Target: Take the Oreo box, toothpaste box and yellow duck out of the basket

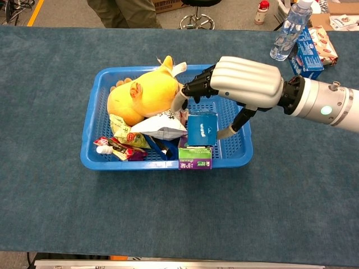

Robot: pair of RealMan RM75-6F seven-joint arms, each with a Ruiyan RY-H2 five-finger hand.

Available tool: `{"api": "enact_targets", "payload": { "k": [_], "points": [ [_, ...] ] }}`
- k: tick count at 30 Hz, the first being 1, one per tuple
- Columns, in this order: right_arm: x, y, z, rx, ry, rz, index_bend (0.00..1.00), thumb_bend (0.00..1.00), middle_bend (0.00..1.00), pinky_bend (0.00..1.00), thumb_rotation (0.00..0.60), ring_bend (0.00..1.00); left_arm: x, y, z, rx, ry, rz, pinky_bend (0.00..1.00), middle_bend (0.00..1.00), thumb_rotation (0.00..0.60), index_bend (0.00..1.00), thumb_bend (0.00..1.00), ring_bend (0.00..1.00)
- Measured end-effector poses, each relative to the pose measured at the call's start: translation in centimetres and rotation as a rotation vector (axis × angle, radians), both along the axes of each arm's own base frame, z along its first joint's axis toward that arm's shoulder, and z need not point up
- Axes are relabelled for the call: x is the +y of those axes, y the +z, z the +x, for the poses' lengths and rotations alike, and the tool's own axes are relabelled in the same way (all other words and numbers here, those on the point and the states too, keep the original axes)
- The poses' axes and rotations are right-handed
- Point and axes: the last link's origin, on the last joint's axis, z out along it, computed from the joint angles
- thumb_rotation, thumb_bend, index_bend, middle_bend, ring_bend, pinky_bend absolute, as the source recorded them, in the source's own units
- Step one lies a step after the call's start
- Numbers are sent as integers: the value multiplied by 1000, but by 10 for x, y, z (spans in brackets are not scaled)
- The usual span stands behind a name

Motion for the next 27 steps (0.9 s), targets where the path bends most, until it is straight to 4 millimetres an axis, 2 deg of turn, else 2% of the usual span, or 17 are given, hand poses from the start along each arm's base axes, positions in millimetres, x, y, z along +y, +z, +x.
{"api": "enact_targets", "payload": {
  "k": [5, 8, 18, 27],
  "points": [
    [-1, -1, -4, 6, -8, -16, 523, 0, 590, 546, 600, 625, 0, 0, 0, 0, -1, 2, 507, 307, 600, 313, 358, 286],
    [-1, -1, -4, 2, -9, -24, 539, 0, 635, 565, 600, 668, 0, 0, 0, 0, -1, 2, 507, 307, 600, 313, 358, 286],
    [-2, 2, -6, -23, -5, -56, 639, 0, 708, 607, 600, 733, 0, 0, 0, -1, 1, 2, 507, 307, 600, 313, 358, 286],
    [-3, 13, -2, -98, 8, -106, 706, 0, 757, 641, 600, 783, 0, 0, -1, 0, 3, 3, 507, 307, 600, 313, 358, 286]
  ]
}}
